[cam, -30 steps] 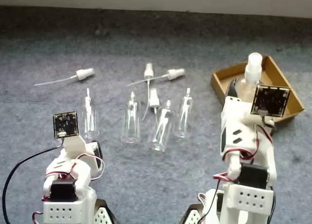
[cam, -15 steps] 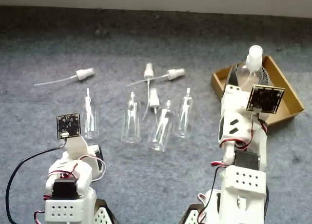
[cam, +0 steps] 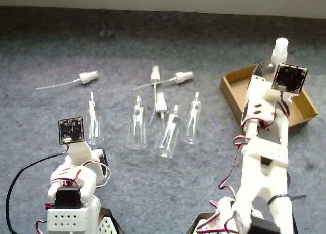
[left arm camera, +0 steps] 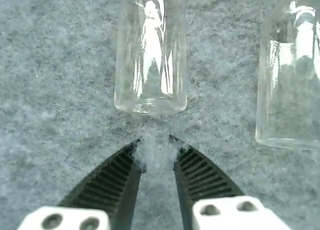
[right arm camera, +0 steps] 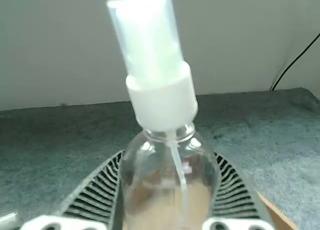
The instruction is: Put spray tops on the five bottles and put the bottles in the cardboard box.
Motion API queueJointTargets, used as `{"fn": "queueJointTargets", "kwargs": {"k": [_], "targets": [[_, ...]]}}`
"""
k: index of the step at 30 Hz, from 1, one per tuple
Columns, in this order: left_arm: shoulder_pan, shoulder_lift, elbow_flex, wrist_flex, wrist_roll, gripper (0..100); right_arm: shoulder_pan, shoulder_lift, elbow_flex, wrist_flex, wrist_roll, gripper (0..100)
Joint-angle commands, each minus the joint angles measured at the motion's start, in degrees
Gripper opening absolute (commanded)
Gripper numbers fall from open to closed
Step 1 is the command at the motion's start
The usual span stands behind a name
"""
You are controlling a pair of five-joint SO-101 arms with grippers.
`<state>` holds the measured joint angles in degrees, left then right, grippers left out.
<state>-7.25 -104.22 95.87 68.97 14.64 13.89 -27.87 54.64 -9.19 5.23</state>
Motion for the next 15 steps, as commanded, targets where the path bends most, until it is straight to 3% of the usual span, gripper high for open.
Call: {"fn": "queueJointTargets", "kwargs": {"k": [1, 15], "targets": [[-0.48, -0.22, 1.19, -1.49, -0.88, 5, 2.33, 6.46, -9.71, -1.54, -0.09, 11.3], [3.82, -0.22, 1.19, -1.23, -0.88, 5, 3.47, 34.95, -36.0, -1.54, 0.0, 11.3]]}}
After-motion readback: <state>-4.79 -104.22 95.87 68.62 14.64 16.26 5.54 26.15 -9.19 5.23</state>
